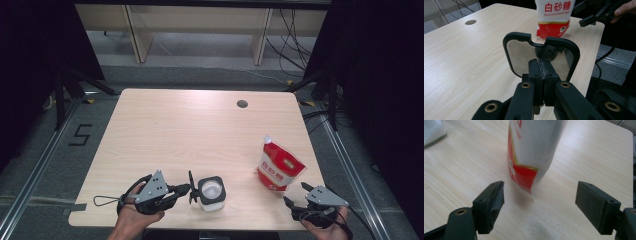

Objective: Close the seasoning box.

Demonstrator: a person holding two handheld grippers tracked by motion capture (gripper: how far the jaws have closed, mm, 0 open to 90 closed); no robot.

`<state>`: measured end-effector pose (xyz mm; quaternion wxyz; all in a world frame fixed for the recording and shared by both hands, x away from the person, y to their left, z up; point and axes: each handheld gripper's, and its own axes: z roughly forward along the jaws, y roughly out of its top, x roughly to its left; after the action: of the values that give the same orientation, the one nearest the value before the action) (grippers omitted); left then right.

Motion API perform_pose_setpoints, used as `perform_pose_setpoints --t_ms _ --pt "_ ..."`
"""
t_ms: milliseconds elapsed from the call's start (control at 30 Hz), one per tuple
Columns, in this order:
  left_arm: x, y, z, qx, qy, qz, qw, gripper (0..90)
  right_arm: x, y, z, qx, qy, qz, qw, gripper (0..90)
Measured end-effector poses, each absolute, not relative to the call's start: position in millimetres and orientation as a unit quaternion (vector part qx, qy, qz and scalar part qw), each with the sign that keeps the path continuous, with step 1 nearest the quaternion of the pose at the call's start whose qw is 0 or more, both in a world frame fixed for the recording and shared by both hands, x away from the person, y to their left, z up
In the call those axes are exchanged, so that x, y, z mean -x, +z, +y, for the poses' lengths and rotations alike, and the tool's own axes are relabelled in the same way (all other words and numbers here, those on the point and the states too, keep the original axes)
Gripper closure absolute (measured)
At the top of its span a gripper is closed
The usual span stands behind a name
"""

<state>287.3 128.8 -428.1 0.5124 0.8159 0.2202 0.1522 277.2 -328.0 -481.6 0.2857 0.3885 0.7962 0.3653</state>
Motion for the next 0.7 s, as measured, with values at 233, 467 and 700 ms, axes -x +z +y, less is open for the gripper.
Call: perform_pose_setpoints --t_ms 233,467,700 --pt "-291.0 -423.3 120.5 -0.830 0.154 0.209 0.495 88.6 -277.2 -481.4 -327.9 -0.389 0.366 0.798 0.277 23.9" --pt "-296.6 -421.6 112.5 -0.838 0.155 0.196 0.486 88.8 -277.3 -481.9 -327.4 -0.389 0.366 0.796 0.284 24.0" --pt "-302.6 -423.6 102.7 -0.841 0.148 0.196 0.481 88.9 -277.5 -482.0 -327.3 -0.388 0.367 0.796 0.284 23.8"
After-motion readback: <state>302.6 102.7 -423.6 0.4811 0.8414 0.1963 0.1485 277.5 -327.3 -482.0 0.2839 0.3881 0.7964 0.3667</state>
